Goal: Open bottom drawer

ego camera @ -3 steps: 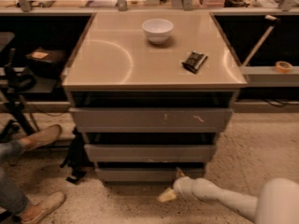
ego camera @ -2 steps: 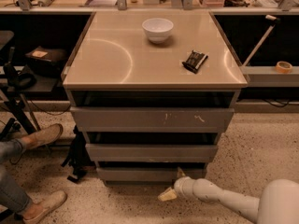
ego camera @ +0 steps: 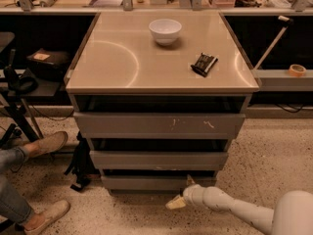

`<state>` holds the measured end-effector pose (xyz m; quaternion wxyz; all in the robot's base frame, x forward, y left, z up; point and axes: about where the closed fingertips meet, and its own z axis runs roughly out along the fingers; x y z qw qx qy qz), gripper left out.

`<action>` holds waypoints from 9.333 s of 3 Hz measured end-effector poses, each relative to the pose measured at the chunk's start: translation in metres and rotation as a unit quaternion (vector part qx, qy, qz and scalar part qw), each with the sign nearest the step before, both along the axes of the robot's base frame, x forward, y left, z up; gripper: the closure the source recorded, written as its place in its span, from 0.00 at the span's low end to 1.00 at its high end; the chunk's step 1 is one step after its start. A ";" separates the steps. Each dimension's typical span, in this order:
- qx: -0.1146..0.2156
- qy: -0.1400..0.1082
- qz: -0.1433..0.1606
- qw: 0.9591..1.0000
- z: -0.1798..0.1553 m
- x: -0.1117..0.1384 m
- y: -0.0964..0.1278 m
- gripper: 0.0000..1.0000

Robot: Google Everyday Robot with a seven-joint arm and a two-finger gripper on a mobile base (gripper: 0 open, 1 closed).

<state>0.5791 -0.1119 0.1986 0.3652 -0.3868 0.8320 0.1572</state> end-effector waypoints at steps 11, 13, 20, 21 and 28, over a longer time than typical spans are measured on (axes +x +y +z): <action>-0.033 -0.076 0.040 0.996 -0.013 0.057 0.075 0.88; -0.029 -0.076 0.041 0.996 -0.008 0.057 0.077 1.00; 0.053 -0.078 0.037 0.995 0.000 -0.020 0.082 1.00; 0.050 -0.074 0.039 0.995 -0.001 -0.019 0.084 1.00; -0.083 -0.040 0.047 0.995 0.011 -0.095 0.053 0.35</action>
Offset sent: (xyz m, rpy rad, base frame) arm 0.1163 0.0712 -0.0186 0.2143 -0.0785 0.1211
